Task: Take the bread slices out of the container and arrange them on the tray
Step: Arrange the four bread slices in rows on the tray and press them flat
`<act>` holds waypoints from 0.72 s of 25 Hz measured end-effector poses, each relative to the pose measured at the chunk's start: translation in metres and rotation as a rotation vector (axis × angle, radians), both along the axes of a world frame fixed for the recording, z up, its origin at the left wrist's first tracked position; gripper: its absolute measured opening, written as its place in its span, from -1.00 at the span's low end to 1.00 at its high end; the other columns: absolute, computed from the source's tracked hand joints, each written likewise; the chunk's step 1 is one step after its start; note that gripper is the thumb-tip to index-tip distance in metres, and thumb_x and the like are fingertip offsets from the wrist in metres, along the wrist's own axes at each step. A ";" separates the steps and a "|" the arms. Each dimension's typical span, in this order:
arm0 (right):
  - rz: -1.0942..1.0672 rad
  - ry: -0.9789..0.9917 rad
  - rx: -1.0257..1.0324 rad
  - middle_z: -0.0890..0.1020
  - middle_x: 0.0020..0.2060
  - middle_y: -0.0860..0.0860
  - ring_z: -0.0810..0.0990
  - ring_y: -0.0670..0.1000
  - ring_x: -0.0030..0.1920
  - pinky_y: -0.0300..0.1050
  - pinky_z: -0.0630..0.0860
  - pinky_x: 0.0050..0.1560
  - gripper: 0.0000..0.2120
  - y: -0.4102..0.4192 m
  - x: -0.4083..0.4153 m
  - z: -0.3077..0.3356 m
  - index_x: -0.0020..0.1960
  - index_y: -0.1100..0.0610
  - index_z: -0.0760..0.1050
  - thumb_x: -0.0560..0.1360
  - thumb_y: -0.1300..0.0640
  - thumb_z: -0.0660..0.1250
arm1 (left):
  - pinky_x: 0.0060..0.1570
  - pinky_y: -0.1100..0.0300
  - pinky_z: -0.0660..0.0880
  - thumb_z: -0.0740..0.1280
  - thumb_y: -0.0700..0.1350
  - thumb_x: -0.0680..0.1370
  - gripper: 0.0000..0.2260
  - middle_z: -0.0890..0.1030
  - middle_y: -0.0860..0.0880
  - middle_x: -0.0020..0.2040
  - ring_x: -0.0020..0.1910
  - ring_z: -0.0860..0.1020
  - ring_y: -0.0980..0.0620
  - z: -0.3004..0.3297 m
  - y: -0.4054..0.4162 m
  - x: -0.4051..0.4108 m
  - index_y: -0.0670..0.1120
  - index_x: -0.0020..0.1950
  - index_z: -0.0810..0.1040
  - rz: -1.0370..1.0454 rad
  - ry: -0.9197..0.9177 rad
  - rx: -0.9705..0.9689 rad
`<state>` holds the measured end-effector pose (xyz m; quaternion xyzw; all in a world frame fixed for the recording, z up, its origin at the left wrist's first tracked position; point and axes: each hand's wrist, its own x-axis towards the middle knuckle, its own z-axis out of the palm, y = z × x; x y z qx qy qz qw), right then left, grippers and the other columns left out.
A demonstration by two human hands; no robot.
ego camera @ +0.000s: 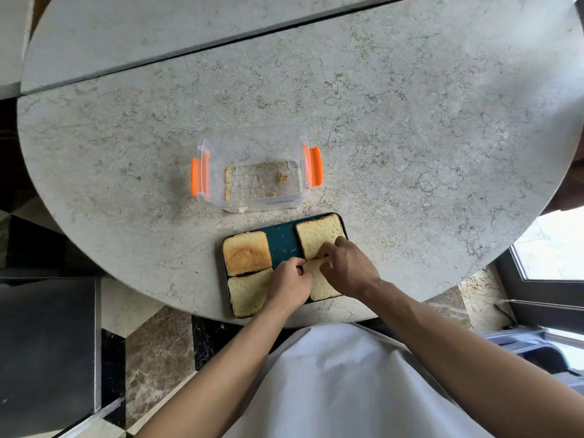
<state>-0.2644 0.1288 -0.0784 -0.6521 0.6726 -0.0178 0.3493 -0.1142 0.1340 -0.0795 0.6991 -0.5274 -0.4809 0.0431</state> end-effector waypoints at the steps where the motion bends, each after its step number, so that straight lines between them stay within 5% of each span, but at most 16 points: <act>1: -0.003 -0.001 0.000 0.54 0.10 0.14 0.55 0.17 0.10 -0.06 0.45 0.00 -0.69 -0.001 0.000 0.000 0.26 0.09 0.56 0.54 0.17 0.22 | -0.28 0.25 0.47 0.29 -0.13 0.52 -0.65 0.60 0.11 -0.17 -0.25 0.55 0.19 0.001 0.000 0.000 -0.09 0.31 0.55 0.005 0.001 0.004; 6: 0.007 -0.033 -0.006 0.55 0.06 0.12 0.57 0.15 0.06 -0.11 0.42 -0.02 -0.66 0.002 -0.005 0.000 0.27 0.06 0.59 0.55 0.16 0.22 | -0.25 0.15 0.46 0.27 -0.10 0.51 -0.59 0.68 -0.03 -0.05 -0.13 0.63 -0.03 0.003 0.002 -0.004 -0.06 0.37 0.51 0.008 0.001 0.029; 11: -0.122 -0.045 -0.018 0.56 0.01 0.07 0.60 0.12 -0.03 -0.08 0.49 -0.11 -0.64 0.019 -0.021 -0.002 0.31 0.07 0.53 0.53 0.12 0.24 | 0.08 -0.09 0.59 0.31 -0.12 0.53 -0.62 0.63 0.02 -0.05 -0.08 0.66 -0.05 0.001 0.005 0.001 -0.10 0.34 0.47 0.192 0.108 0.120; 18: -0.336 -0.109 0.017 0.59 0.10 0.10 0.59 0.08 -0.08 -0.02 0.53 -0.10 -0.57 0.025 -0.037 -0.008 0.37 0.11 0.39 0.51 0.17 0.28 | 0.06 -0.06 0.63 0.28 -0.21 0.54 -0.69 0.65 -0.04 -0.03 -0.15 0.69 0.01 -0.004 0.008 0.003 -0.14 0.29 0.53 0.226 0.173 0.184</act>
